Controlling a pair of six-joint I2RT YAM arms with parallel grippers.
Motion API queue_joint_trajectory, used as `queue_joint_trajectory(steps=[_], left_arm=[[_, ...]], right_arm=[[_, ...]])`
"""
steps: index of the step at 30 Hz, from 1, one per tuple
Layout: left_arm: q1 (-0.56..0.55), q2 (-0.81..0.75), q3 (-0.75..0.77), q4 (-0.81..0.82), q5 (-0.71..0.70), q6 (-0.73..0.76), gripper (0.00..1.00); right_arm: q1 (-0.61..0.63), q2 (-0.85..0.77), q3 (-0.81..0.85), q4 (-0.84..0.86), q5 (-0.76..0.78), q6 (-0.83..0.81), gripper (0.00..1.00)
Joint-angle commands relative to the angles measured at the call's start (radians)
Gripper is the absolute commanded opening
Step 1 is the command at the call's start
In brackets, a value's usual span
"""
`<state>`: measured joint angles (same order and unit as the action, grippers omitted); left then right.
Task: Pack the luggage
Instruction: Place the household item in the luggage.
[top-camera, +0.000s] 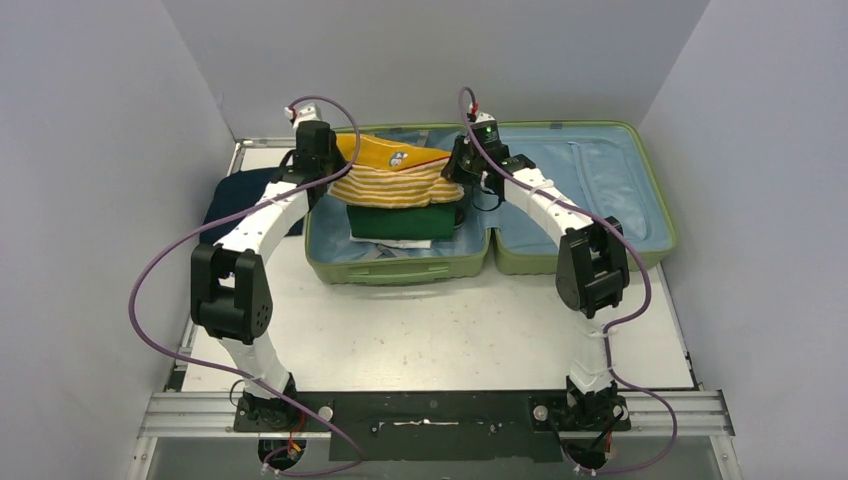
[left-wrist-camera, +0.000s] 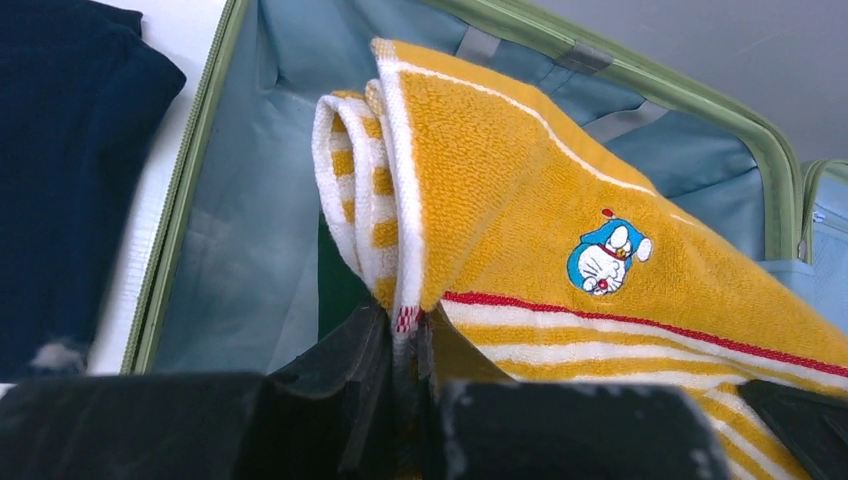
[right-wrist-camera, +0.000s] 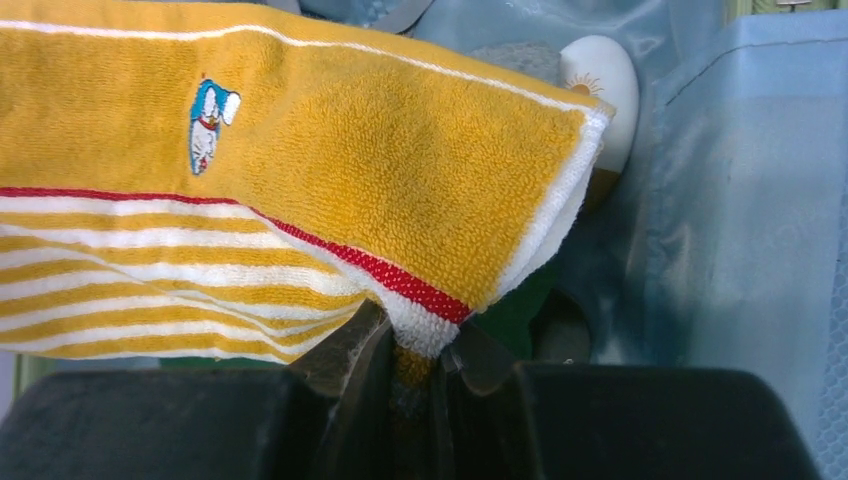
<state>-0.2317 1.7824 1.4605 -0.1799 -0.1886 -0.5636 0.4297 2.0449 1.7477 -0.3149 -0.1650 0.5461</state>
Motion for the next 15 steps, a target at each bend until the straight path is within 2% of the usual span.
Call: queue_joint_trajectory(steps=[1, 7, 13, 14, 15], left_arm=[[0.011, -0.015, 0.08, -0.101, 0.006, 0.011, 0.0], [0.011, 0.003, -0.002, -0.085, 0.051, -0.021, 0.0], [0.01, 0.042, -0.017, -0.099, 0.084, -0.029, 0.0], [0.012, 0.044, -0.012, -0.108, 0.083, -0.029, 0.0], [0.011, 0.042, -0.005, -0.118, 0.077, -0.028, 0.06]], right_arm=[[-0.002, -0.055, 0.075, -0.059, -0.036, 0.056, 0.0], [-0.026, -0.031, 0.063, -0.095, -0.046, 0.062, 0.0], [-0.046, -0.007, 0.079, -0.122, -0.04, 0.061, 0.0], [-0.047, -0.007, 0.085, -0.129, -0.035, 0.06, 0.02], [-0.047, -0.006, 0.095, -0.138, -0.03, 0.058, 0.14]])
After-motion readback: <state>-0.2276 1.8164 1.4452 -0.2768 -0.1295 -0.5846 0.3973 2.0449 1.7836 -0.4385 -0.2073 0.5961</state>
